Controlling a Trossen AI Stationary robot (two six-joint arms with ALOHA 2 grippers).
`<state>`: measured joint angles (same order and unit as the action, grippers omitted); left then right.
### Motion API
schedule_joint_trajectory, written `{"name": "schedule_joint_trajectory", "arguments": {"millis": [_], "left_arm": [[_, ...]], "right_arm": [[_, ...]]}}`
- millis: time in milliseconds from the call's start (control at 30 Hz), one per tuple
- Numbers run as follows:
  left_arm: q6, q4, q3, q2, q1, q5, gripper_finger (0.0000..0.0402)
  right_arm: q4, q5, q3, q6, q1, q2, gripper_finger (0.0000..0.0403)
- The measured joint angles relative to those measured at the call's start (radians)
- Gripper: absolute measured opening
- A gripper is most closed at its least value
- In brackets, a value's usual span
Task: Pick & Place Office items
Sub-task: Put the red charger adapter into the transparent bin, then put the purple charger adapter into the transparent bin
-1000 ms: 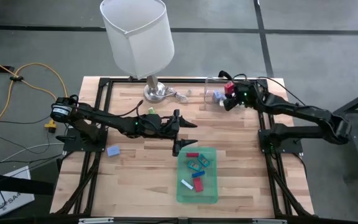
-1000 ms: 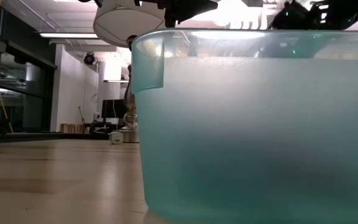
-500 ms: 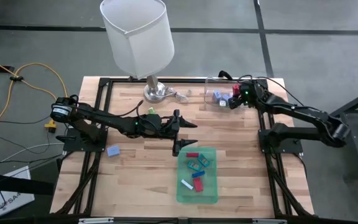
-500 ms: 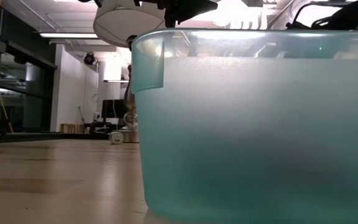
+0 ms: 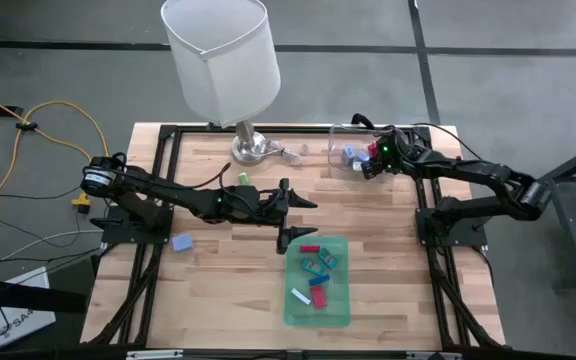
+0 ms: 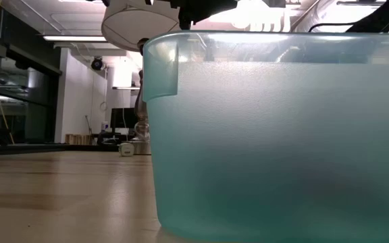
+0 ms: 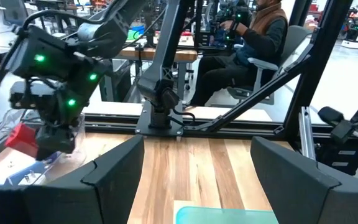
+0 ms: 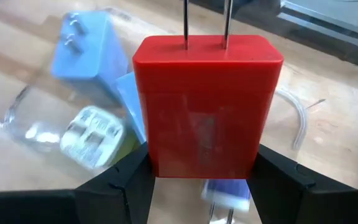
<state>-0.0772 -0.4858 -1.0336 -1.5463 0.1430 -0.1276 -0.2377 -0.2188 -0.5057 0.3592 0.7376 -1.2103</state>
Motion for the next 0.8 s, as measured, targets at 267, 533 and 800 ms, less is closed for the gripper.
{"name": "schedule_joint_trajectory", "arguments": {"millis": [267, 533, 800], "left_arm": [[-0.002, 0.0, 0.0, 0.0, 0.006, 0.0, 0.0288], [-0.002, 0.0, 0.0, 0.0, 0.006, 0.0, 0.0288], [-0.001, 0.0, 0.0, 0.0, 0.006, 0.0, 0.0288]], "right_arm": [[0.049, 0.006, -0.001, -0.01, -0.002, -0.036, 0.021], [0.049, 0.013, 0.0, -0.033, -0.003, -0.018, 0.0241], [0.051, 0.016, 0.001, -0.044, -0.003, -0.016, 0.0249]]}}
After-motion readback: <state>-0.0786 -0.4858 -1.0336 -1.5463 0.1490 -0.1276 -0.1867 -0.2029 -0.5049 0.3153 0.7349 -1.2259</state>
